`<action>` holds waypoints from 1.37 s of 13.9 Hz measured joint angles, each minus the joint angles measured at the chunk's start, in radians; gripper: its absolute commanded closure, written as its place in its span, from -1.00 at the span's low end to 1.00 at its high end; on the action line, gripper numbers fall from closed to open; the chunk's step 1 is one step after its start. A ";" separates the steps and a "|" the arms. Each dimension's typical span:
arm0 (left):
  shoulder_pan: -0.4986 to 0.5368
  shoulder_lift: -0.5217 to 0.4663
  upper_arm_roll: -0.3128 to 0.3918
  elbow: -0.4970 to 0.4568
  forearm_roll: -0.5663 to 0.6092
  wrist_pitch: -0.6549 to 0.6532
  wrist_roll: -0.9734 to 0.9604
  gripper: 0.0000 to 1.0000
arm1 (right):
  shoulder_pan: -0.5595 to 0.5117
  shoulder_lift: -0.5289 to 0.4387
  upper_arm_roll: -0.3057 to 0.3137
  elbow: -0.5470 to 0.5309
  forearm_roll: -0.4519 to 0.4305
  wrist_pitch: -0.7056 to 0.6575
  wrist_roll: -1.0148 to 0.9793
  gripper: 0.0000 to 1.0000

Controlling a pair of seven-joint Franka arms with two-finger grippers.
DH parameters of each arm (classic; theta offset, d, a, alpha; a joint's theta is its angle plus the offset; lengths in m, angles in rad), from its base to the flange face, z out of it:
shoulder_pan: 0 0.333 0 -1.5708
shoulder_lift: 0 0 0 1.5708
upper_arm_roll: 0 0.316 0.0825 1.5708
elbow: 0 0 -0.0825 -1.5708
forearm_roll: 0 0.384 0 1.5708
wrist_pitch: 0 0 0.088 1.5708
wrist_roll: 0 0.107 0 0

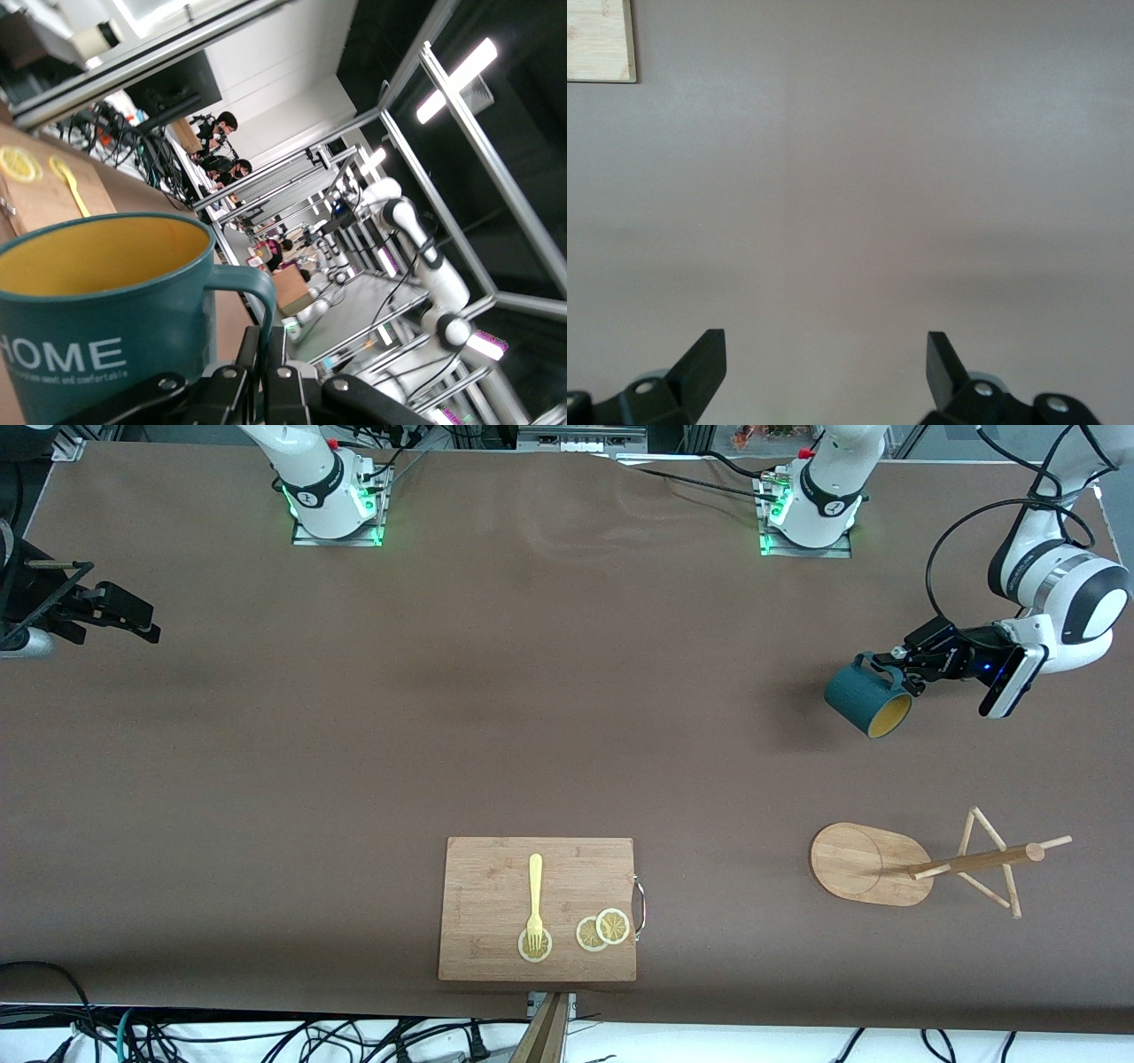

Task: Pass cup and hang on rack
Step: 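Lift the teal mug with the left gripper toward the wooden rack, then lower the mug handle onto a rack peg with the left gripper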

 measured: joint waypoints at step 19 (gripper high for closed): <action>0.059 0.231 0.011 0.400 -0.081 -0.047 -0.619 1.00 | 0.000 0.000 0.000 0.000 0.000 0.000 0.000 -1.00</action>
